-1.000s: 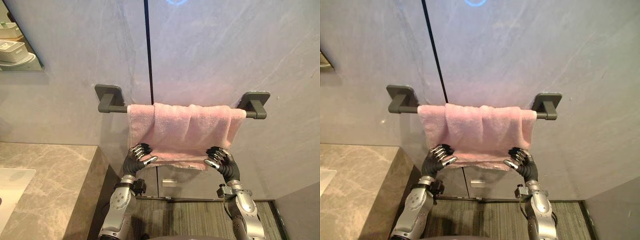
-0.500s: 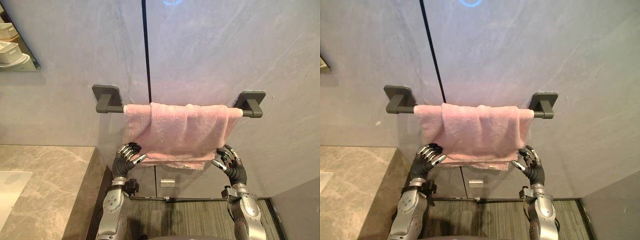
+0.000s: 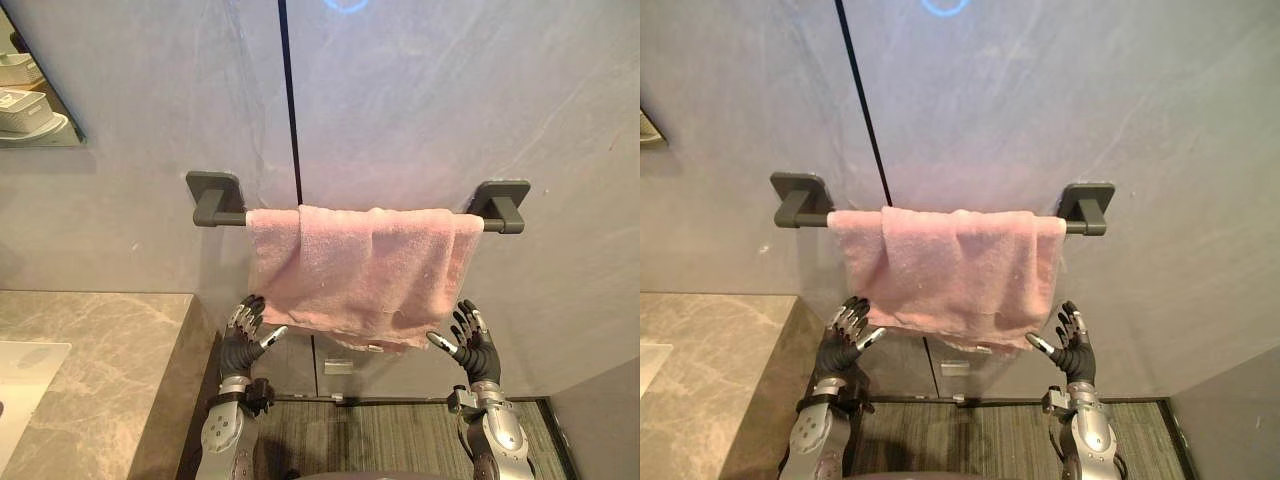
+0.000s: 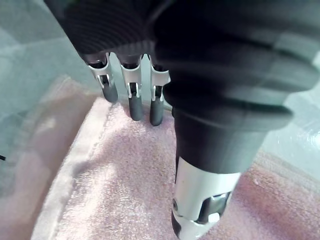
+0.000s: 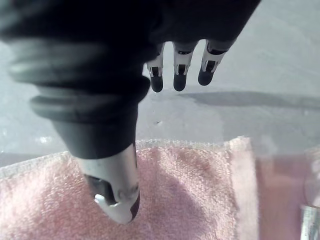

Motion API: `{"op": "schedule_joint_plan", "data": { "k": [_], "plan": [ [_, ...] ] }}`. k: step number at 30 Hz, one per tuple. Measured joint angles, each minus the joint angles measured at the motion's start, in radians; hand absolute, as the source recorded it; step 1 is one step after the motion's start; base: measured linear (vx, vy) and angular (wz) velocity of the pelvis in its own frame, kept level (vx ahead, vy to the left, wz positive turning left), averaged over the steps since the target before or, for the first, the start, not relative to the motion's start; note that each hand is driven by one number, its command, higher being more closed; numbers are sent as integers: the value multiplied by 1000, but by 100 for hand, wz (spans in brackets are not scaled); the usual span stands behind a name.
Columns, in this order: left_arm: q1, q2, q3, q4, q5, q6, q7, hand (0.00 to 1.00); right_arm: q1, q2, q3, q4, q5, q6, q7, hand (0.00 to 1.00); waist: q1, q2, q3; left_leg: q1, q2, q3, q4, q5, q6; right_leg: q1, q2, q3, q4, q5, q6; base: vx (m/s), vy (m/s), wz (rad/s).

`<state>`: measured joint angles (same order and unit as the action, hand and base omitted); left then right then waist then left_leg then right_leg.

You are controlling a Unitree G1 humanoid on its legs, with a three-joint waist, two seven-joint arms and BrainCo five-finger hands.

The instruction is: Organize washtable

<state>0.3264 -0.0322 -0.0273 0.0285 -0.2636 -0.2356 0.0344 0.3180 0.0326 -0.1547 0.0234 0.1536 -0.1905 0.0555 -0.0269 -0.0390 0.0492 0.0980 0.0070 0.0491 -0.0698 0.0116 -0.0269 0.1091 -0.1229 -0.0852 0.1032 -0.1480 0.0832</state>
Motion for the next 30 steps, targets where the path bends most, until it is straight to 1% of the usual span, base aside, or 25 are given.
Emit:
{"op": "schedule_joint_plan", "data": {
  "k": [3, 6, 9, 10, 13, 15, 18, 19, 23, 25, 30],
  "plan": [
    [13, -6, 0, 1, 0, 1, -12, 0, 22, 0, 6, -6, -8, 0, -10, 0, 15, 0, 0, 2, 1, 1, 0, 0, 0, 2, 0, 0, 1, -1, 1, 0, 0, 0],
    [31, -4, 1, 15, 1, 1, -13, 0, 28, 1, 11, -6, -19, 0, -12, 0, 16, 1, 1, 8, 1, 1, 0, 0, 0, 7, -1, -2, 2, -2, 1, 0, 0, 0],
    [33, -4, 24, 124, 25, 7, -11, 0, 39, 1, 13, 23, -89, 0, -24, 0, 18, 0, 1, 14, 1, 0, 0, 0, -1, 7, -3, -4, 17, -12, 5, -20, -15, 2],
    [33, -3, 27, 145, 34, 8, -10, 0, 41, 0, 14, 36, -93, 0, -30, 0, 18, 0, 0, 16, 1, 0, 0, 0, -1, 7, -3, -5, 18, -13, 5, -37, -23, 6],
    [33, 7, 39, 296, 84, 24, -5, 0, 42, -1, 16, 182, -125, 3, -37, 0, 18, 2, -1, 19, 4, 4, -3, 0, -2, 8, -1, -15, 16, -15, 3, -21, -17, 3],
    [37, 9, 40, 359, 107, 36, 3, 0, 43, 0, 17, 253, -127, 5, -40, 0, 19, 4, -2, 19, 5, 5, -4, 0, -2, 8, 0, -20, 15, -16, 2, 0, 0, 0],
    [38, 8, 44, 452, 137, 37, 17, 0, 42, -1, 17, 346, -129, 6, -53, 0, 20, 7, -4, 22, 9, 7, -16, 3, -7, 8, 2, -21, 13, -16, 1, 0, -11, 1],
    [32, 7, 55, 504, 157, 38, 25, 0, 39, -2, 16, 407, -143, 6, -57, 0, 21, 6, -4, 24, 10, 8, -19, 4, -8, 8, 3, -22, 11, -16, 0, 0, 0, 0],
    [10, 10, 79, 598, 174, 48, 44, 0, 21, -2, 16, 537, -176, 11, -79, 0, 26, 7, -4, 24, 10, 8, -22, 5, -8, 9, 6, -22, 7, -16, 0, 0, 0, 0],
    [-24, 19, 80, 658, 189, 53, 59, 0, 12, -3, 15, 628, -195, 23, -81, 0, 34, 9, -5, 28, 10, 8, -22, 5, -8, 13, 5, -22, 5, -16, 0, 0, 0, 0],
    [-63, 47, 81, 753, 198, 53, 61, 0, -37, -11, 9, 746, -193, 24, -98, 0, 39, 3, -2, 38, 9, 7, -24, 5, -9, 25, 5, -22, -1, -15, 0, -23, -8, 0]
  ]
}}
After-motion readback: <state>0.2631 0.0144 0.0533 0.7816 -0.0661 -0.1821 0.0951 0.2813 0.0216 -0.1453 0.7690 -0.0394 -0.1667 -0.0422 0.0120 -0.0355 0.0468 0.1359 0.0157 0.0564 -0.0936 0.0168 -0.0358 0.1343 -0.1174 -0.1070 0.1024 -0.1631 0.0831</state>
